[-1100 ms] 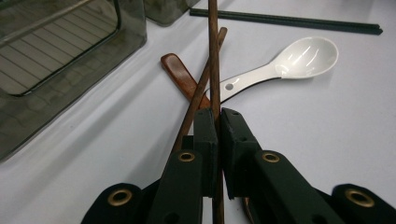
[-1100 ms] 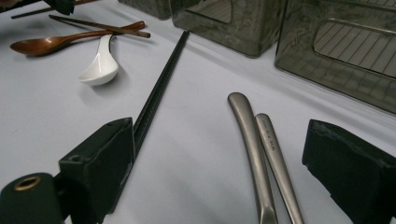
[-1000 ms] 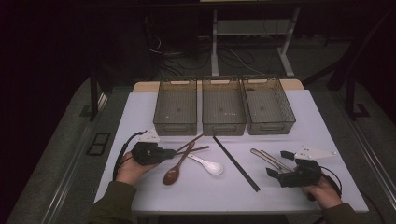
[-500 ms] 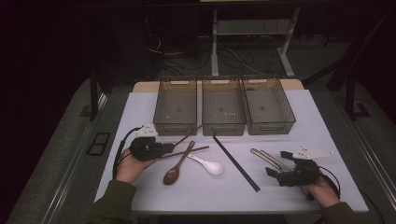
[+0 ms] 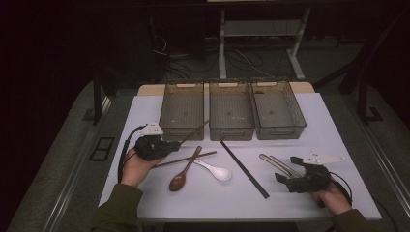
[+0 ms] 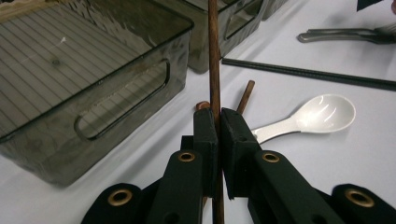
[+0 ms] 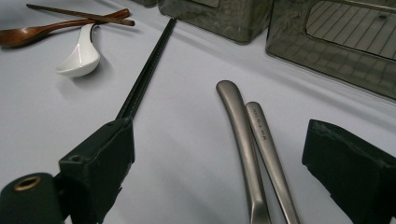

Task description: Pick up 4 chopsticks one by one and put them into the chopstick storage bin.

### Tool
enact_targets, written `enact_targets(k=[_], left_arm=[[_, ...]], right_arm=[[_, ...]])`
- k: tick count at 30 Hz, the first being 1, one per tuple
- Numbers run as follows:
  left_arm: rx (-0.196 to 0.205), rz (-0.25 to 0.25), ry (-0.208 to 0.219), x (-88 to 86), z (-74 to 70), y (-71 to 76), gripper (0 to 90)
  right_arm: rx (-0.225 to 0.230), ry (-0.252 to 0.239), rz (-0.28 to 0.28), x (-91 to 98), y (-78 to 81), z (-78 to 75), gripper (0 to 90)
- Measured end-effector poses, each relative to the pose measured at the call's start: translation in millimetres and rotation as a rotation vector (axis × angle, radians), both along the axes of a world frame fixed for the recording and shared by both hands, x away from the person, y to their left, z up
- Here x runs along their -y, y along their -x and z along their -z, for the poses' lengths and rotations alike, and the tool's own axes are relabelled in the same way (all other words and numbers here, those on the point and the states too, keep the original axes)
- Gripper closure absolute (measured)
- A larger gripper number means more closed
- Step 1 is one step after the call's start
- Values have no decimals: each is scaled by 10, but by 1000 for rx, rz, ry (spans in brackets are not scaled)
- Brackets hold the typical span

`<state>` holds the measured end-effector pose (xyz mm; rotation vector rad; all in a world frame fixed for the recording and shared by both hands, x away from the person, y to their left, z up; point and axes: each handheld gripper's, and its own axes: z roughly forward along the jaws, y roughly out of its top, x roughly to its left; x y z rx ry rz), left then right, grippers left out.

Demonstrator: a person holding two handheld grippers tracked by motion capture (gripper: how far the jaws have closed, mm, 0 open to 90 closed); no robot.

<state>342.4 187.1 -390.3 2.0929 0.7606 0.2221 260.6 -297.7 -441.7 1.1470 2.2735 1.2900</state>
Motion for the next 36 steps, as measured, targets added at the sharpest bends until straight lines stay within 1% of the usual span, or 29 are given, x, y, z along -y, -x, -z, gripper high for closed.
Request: enact_targets(k=[1,4,8,10,12,16,18,23,25,33,36], left_arm=[[0,-2,-2,2,-2,-16,840],[-5,-17,12,7,-6,-63,840],[-5,-33,24,14,-45,-110,840],[-1,-53,36,19,-65,-139,840],[4,-65,37,30,-82,-169,841],[12,-73,55,47,-123,-235,840],[16,-70,50,60,-147,-270,840],[29,-75,55,92,-208,-377,840],[35,-78,48,103,-233,-425,840],[46,-112,66,117,-300,-634,840],[49,-128,60,125,-325,-715,840]], right_arm=[[-1,1,0,-1,0,0,89],[1,2,1,-3,-1,2,89],[2,1,1,-2,-3,2,89],[2,2,2,-2,-3,2,89],[1,1,3,-2,-2,0,89],[0,0,3,-2,-1,1,89],[-1,-1,2,-4,-1,0,89],[-2,-2,3,-1,-3,0,89],[-2,-2,2,-2,-2,0,89],[-3,-3,2,0,-3,0,89],[-3,-4,1,0,-2,-1,89]])
